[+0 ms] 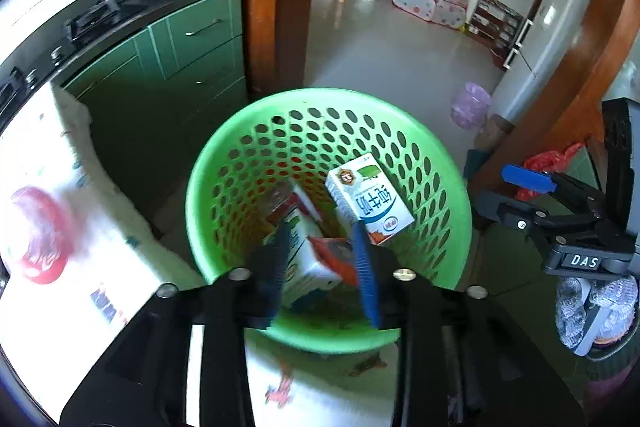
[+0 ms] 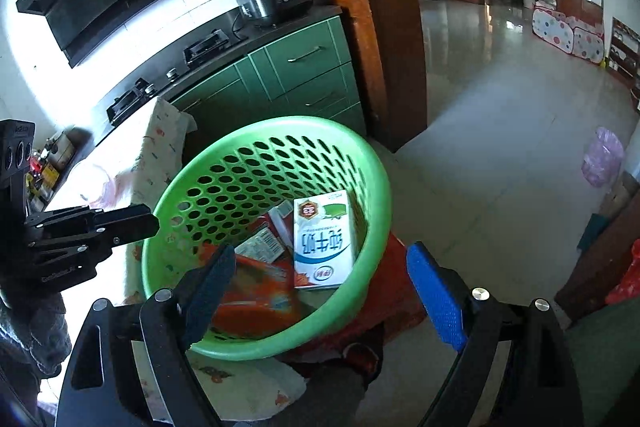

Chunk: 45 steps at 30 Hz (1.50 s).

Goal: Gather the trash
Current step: 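Carry the carton and wrapper over the green basket and open both grippers, then move both grippers back to the table toward the cup lid and plastic cup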

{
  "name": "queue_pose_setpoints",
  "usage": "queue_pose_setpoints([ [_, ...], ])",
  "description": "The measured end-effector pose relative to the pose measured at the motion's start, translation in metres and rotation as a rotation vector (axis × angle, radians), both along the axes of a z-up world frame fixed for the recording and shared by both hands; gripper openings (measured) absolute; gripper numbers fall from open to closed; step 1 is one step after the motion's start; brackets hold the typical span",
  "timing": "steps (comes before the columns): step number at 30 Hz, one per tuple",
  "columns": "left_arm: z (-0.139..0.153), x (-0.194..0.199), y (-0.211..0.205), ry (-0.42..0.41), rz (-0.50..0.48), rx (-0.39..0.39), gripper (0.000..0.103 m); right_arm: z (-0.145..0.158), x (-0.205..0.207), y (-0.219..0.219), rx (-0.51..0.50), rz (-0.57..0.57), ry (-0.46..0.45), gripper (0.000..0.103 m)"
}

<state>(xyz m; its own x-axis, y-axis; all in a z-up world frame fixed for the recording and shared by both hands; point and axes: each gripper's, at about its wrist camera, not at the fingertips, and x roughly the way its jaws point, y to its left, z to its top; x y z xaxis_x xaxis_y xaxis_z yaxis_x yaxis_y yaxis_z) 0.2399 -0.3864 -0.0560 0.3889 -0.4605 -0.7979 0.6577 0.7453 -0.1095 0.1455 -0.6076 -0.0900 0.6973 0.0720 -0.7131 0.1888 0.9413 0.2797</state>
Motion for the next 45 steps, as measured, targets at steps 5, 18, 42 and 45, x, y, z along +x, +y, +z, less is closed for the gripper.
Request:
queue_pose_setpoints([
  [5,0.015,-0.012,0.035,-0.065,0.055,0.023,0.050,0.009,-0.003,0.020,0.008,0.032,-0.020,0.085],
  [18,0.038,-0.035,0.176,-0.138,0.319,0.025,0.062,0.027,0.003,0.096,0.008,0.167,-0.037,0.087],
  [42,0.018,-0.045,0.439,-0.118,0.833,0.060,0.071,0.036,0.035,0.235,-0.025,0.400,-0.033,0.091],
  [45,0.012,-0.041,0.459,-0.097,0.875,0.052,0.071,0.036,0.040,0.252,-0.025,0.429,-0.028,0.091],
])
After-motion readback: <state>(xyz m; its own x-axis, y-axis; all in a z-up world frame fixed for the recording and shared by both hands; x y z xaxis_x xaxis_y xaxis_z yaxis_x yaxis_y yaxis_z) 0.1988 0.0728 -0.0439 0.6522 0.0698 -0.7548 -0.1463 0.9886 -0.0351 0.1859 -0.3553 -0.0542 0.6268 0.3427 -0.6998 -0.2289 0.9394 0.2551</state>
